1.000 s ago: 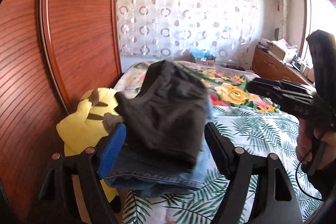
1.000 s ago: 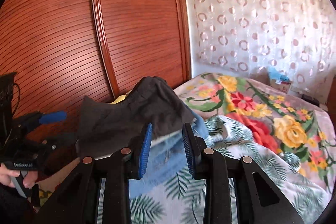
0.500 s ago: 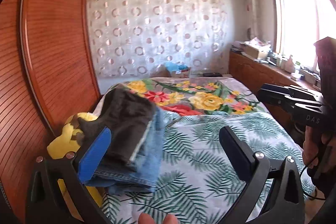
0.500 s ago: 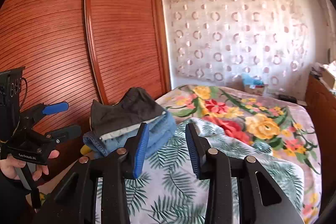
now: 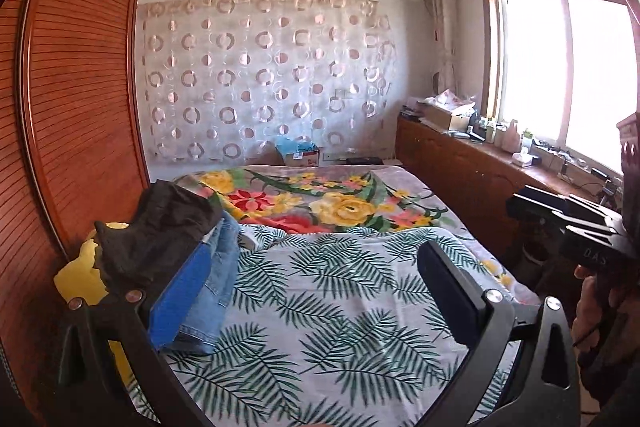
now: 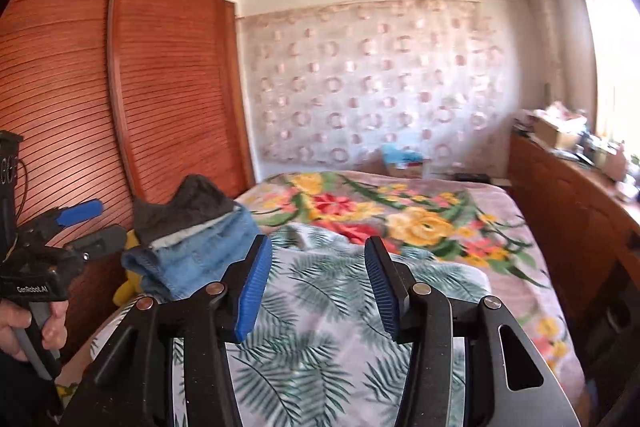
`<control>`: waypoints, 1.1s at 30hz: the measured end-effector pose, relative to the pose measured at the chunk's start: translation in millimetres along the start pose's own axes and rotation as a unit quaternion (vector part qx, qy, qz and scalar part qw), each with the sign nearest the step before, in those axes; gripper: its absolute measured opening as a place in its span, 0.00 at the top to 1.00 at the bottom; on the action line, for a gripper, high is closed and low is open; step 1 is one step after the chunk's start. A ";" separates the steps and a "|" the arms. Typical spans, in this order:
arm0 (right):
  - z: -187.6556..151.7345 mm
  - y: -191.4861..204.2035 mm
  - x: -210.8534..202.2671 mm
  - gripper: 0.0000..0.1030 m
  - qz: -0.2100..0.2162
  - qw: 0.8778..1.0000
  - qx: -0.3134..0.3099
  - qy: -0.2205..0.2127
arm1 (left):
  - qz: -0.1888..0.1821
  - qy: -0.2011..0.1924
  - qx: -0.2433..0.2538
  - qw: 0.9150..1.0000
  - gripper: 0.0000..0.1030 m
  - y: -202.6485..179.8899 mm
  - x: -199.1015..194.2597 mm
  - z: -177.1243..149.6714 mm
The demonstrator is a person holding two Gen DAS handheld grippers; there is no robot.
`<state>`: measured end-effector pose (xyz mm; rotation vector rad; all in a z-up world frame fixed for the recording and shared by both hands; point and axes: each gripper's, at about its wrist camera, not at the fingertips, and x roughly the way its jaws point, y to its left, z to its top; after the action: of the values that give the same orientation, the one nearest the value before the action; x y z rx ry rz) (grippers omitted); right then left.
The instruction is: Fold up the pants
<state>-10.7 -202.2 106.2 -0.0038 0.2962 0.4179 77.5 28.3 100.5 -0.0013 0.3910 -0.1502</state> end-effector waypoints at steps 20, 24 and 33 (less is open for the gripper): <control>-19.4 65.0 -47.9 0.51 -0.083 0.996 0.030 -0.009 | 0.035 -0.006 0.004 0.999 0.00 -15.1 -16.7 -12.1; -18.3 68.3 -49.9 0.51 -0.085 0.996 0.031 -0.008 | 0.034 -0.005 0.003 0.999 0.00 -14.6 -16.1 -14.0; -19.7 39.7 -34.0 0.51 -0.087 0.996 0.029 -0.006 | 0.033 -0.006 0.001 0.999 0.00 -14.8 -16.1 -15.3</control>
<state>-61.8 -180.7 99.2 0.0299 0.2930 0.2361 54.8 16.5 92.9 0.0133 0.3794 -0.0851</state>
